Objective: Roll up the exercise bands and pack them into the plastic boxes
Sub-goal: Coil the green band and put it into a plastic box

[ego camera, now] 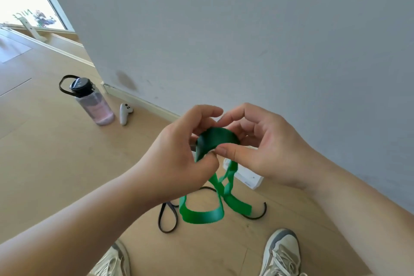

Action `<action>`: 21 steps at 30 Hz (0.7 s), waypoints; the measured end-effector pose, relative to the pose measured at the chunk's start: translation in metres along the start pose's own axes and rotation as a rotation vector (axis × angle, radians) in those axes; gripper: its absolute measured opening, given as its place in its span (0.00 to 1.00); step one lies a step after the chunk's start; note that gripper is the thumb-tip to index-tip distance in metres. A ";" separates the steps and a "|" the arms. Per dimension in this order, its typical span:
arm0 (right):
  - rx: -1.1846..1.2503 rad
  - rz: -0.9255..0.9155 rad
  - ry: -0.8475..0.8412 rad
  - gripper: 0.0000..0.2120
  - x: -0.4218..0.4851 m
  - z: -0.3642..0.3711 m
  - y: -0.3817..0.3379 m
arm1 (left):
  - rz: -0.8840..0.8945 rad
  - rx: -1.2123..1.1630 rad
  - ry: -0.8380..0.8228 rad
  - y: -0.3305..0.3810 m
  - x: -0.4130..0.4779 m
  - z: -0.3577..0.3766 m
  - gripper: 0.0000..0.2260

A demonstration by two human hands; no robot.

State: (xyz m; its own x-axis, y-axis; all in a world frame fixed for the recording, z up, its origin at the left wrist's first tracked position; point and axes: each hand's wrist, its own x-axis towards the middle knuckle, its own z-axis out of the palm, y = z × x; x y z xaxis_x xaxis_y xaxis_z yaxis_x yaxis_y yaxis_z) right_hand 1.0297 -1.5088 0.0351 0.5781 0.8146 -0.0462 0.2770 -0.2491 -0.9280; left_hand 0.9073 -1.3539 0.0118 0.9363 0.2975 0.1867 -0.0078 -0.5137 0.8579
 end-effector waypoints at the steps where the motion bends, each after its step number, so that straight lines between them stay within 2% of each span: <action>1: -0.040 -0.017 0.002 0.14 -0.001 0.001 0.000 | 0.024 0.037 -0.015 -0.004 -0.002 0.005 0.31; 3: -0.108 -0.045 -0.009 0.11 -0.002 0.001 -0.001 | 0.066 0.084 -0.022 -0.014 -0.006 0.016 0.36; 7: -0.221 -0.085 -0.022 0.08 -0.002 -0.002 0.003 | 0.105 0.133 0.100 -0.026 -0.014 0.035 0.39; 8: -0.243 -0.092 -0.011 0.08 -0.001 -0.002 0.005 | 0.078 0.120 0.114 -0.029 -0.016 0.039 0.40; 10: -0.268 -0.107 0.040 0.07 -0.001 -0.005 0.006 | -0.096 0.068 0.095 -0.033 -0.017 0.040 0.39; 11: -0.263 -0.119 0.076 0.06 -0.001 -0.007 0.006 | -0.192 0.077 0.033 -0.039 -0.017 0.039 0.36; 14: -0.209 -0.156 0.174 0.07 -0.002 -0.016 0.005 | -0.389 0.153 -0.284 -0.051 -0.019 0.035 0.17; 15: -0.211 -0.155 0.194 0.08 -0.002 -0.019 0.006 | -0.436 0.117 -0.329 -0.053 -0.019 0.034 0.13; 18: -0.258 -0.066 0.183 0.08 0.002 -0.030 0.016 | -0.449 0.104 -0.297 -0.053 -0.010 0.024 0.08; 21: -0.281 0.099 0.116 0.09 0.004 -0.042 0.026 | -0.433 0.129 -0.174 -0.050 0.002 0.001 0.12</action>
State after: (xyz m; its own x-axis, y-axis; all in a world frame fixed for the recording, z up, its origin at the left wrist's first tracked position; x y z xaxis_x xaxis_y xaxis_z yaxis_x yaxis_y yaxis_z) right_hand 1.0711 -1.5341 0.0259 0.6919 0.7182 -0.0742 0.4066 -0.4725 -0.7820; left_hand 0.9104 -1.3283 -0.0312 0.8889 0.3726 -0.2665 0.4287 -0.4716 0.7706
